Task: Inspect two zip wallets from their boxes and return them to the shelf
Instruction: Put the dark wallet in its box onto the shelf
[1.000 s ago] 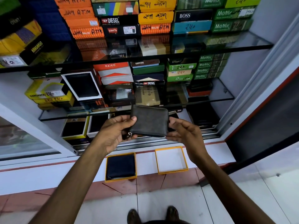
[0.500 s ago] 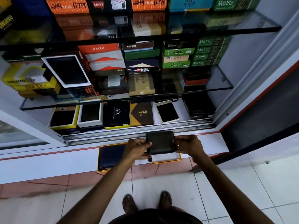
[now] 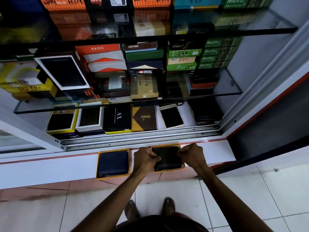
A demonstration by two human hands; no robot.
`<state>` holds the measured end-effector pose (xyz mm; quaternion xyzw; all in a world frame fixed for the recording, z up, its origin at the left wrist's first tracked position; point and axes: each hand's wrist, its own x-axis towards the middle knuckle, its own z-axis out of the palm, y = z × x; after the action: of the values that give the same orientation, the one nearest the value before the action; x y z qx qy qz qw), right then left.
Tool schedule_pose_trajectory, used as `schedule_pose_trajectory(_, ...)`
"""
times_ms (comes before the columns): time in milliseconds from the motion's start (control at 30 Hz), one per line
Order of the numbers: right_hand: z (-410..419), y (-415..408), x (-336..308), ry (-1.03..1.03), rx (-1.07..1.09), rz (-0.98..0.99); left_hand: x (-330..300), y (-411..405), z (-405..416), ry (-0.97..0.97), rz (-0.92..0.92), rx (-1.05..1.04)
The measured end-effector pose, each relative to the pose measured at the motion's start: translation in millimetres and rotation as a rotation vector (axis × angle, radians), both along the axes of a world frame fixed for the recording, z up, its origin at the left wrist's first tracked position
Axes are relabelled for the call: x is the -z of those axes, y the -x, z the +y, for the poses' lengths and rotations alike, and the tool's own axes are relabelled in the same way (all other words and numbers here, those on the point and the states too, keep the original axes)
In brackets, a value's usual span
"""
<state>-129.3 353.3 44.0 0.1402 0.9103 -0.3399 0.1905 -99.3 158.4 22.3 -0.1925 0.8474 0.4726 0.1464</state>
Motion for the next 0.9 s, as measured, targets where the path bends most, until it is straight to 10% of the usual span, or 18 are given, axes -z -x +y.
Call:
schedule_pose_trajectory(500,7.4,-6.1,14.1,0.018,-0.003,-0.032,24.8,6.8,-4.0,0.063,-0.141,-0.061)
schedule_pose_trajectory(900,16.4,-4.9,-8.7,0.214,0.088,0.111,-35.3,3.8,-7.9,-0.245,-0.059,-0.236)
